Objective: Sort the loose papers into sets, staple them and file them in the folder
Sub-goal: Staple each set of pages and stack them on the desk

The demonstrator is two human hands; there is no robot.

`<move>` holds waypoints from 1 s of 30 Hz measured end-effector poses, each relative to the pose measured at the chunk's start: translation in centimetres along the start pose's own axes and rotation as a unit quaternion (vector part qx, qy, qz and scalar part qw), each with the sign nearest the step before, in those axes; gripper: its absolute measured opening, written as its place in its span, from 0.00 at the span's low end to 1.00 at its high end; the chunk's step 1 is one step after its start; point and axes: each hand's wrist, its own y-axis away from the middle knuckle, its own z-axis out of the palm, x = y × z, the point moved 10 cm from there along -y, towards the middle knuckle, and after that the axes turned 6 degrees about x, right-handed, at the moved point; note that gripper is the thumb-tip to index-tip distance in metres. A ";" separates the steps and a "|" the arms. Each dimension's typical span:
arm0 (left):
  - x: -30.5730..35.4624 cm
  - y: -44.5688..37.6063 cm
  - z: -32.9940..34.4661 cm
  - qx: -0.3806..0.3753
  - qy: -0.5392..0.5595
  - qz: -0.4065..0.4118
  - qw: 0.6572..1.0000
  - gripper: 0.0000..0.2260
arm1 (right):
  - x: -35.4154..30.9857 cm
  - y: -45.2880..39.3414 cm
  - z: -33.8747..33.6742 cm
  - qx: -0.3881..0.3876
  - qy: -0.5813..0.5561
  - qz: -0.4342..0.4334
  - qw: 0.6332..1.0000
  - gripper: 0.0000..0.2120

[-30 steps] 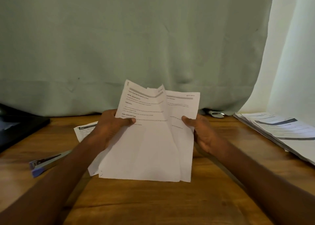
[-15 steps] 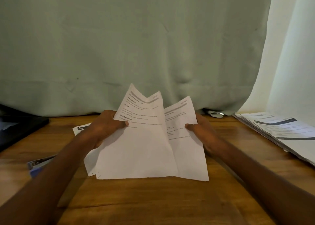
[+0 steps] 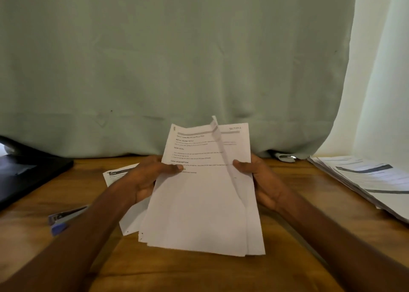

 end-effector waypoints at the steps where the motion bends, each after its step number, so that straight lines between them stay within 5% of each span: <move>1: 0.2 0.2 -0.5 0.013 0.000 -0.009 1.000 0.21 | 0.0 -0.1 0.8 0.006 -0.022 0.000 1.000 0.21; 4: 1.7 1.0 -4.6 0.089 0.057 -0.010 0.994 0.20 | 0.0 -0.6 2.2 0.054 -0.054 0.003 0.997 0.19; 8: 3.1 2.4 -13.4 0.221 0.163 0.043 0.961 0.19 | -1.6 -1.5 0.1 0.214 0.140 -0.047 0.966 0.10; 11: 1.8 2.3 -16.2 0.252 0.177 0.031 0.951 0.20 | -2.8 -2.7 -1.9 0.290 0.234 -0.054 0.926 0.09; 19: -0.8 -0.8 -15.9 0.251 0.011 -0.018 0.968 0.20 | -0.5 -2.4 -4.0 0.270 0.579 -0.064 0.766 0.06; 21: -0.9 -1.2 -15.5 0.247 0.008 -0.012 0.969 0.21 | 0.3 -2.1 -5.0 0.258 0.565 -0.015 0.784 0.05; 25: -0.6 -1.0 -15.2 0.259 0.060 -0.001 0.964 0.21 | 2.4 -1.5 -6.0 0.247 0.460 0.080 0.849 0.22; 30: -0.1 -0.1 -15.8 0.273 0.140 0.025 0.952 0.20 | 2.6 -1.9 -6.0 0.251 0.448 0.087 0.854 0.23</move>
